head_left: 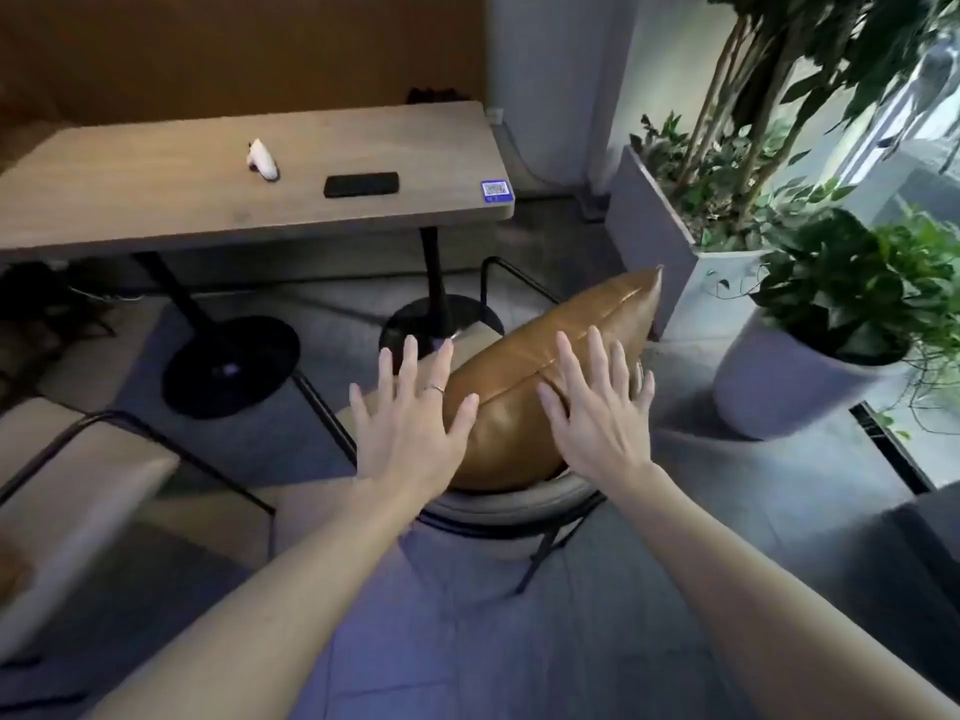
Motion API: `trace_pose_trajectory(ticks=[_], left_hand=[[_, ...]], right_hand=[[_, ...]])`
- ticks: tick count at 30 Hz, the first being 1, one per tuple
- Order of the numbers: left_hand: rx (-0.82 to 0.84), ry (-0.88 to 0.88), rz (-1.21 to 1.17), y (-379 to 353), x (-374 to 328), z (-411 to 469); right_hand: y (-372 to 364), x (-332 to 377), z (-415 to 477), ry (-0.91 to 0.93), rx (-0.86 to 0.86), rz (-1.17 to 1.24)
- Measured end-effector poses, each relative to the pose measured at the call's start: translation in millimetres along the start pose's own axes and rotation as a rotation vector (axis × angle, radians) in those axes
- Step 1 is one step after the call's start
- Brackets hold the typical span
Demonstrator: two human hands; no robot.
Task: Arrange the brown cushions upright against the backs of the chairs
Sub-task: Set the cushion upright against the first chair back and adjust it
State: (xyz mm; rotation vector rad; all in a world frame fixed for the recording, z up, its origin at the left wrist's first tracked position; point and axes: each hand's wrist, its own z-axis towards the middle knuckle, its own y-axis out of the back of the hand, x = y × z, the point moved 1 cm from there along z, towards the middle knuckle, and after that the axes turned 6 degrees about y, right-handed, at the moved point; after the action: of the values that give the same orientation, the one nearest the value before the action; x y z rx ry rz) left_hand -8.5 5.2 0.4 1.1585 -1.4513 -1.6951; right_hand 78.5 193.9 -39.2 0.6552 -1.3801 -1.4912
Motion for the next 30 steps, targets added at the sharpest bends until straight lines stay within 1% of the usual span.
trace_pose_trajectory(ticks=[1, 4, 8, 16, 19, 21, 23, 24, 26, 28, 30], left_hand=[[0.036, 0.025, -0.005, -9.1, 0.5, 0.1], [0.074, 0.085, -0.091, -33.2, 5.1, 0.6], [0.040, 0.091, -0.236, -56.8, 5.5, -8.6], [-0.032, 0.107, -0.457, -63.2, 5.1, -12.7], [-0.084, 0.166, -0.575, -64.5, 3.0, -13.5], [-0.116, 0.299, -0.656, -66.9, 3.0, -13.1], [-0.114, 0.479, -0.752, -68.6, 1.1, -14.6], [-0.102, 0.573, -0.810, -69.9, -0.3, -16.0], [-0.071, 0.769, -0.937, -72.8, -5.0, -19.0], [-0.042, 0.947, -1.090, -74.0, -11.2, -22.9], [-0.011, 1.069, -1.246, -72.9, -18.2, -26.1]], right_hand=[[-7.0, 0.4, -2.5, -0.015, 0.026, 0.014], [-30.3, -0.4, -7.0, -0.028, 0.007, 0.043], [-50.7, -2.5, -11.2, -0.057, -0.007, 0.145], [-53.7, -3.2, -12.9, -0.058, -0.009, 0.195], [-46.9, -8.1, -13.5, -0.029, -0.048, 0.327], [-40.2, -15.7, -14.6, -0.019, -0.164, 0.442], [-39.1, -26.8, -15.6, -0.019, -0.283, 0.476], [-39.8, -31.8, -16.1, -0.054, -0.306, 0.485], [-39.8, -38.5, -15.9, -0.202, -0.265, 0.548], [-39.4, -41.9, -14.2, -0.418, -0.199, 0.628], [-44.4, -48.3, -12.6, -0.610, -0.095, 0.606]])
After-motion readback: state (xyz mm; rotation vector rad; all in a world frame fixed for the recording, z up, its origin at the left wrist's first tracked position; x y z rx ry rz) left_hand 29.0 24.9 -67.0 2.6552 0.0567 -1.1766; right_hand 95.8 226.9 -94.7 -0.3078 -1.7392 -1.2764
